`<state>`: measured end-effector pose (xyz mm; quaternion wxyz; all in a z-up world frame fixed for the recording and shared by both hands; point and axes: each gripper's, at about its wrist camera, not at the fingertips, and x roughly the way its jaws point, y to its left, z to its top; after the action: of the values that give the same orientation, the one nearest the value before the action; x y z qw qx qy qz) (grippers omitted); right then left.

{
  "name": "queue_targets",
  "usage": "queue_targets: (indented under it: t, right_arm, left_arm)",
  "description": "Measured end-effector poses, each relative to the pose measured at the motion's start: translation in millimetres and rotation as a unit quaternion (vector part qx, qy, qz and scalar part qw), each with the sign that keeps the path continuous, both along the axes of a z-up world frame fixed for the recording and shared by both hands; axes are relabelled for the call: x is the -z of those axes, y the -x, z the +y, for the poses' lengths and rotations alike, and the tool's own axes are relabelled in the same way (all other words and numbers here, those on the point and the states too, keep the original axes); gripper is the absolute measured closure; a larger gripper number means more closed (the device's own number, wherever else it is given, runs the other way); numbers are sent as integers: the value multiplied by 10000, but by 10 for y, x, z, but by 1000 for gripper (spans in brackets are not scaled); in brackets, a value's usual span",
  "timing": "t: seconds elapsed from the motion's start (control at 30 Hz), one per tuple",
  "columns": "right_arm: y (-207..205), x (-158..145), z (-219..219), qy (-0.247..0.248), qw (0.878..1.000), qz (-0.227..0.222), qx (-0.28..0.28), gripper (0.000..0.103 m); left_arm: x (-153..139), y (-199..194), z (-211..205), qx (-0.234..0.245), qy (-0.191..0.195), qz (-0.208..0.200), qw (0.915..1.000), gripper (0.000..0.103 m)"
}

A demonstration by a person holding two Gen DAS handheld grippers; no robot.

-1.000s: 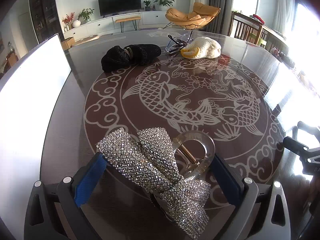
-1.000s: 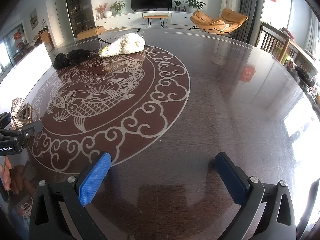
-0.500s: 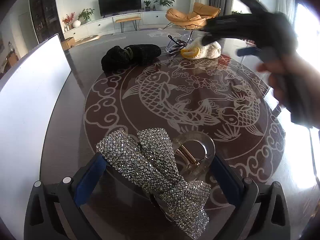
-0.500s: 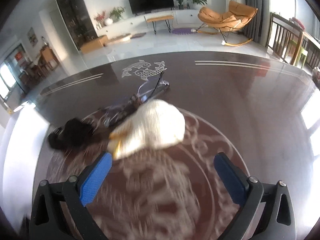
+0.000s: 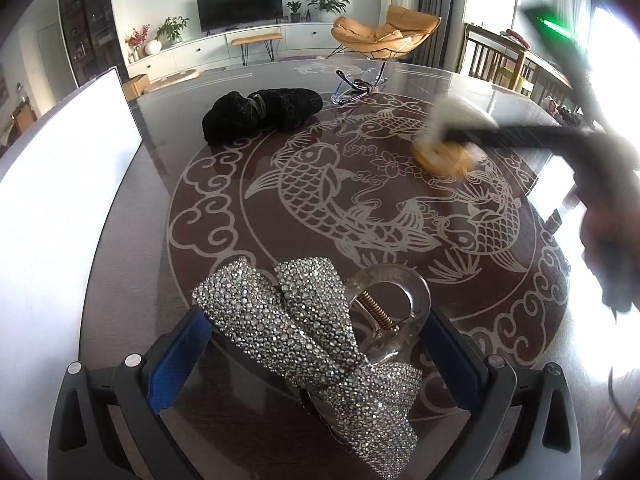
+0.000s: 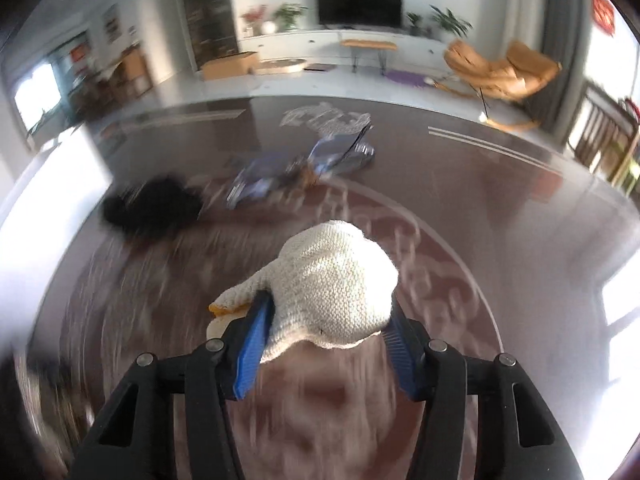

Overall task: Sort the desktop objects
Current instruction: 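Grasp the white knit glove with the right tool while the left holds the clip, then hold the glove in the right tool and the clip in the left above the table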

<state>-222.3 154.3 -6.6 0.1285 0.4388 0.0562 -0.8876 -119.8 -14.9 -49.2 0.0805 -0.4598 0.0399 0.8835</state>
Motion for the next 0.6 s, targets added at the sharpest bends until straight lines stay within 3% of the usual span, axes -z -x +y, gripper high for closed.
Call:
queue_targets:
  t: [0.27,0.33,0.4,0.47,0.6]
  right_arm:
    - [-1490,18,279,-27,9989,125,-447,47]
    - [-1614,18,330,-90,9993,179,-313,40]
    - [-1662,38,372,-2,9997,105,-198,14]
    - [-1665,72,351,150,9998,66,-89,8]
    - [-1610,140,334,450,9989,-60,97,6]
  left_arm:
    - [3,2,0,-1,0,1,10000,0]
    - [3,2,-1,-1,0,1,10000,0]
    - [3,2,-1,-1,0,1,10000,0]
    - [4,2,-1,-1,0,1,10000,0]
    - [5,3,-1,-2,1,0,10000,0]
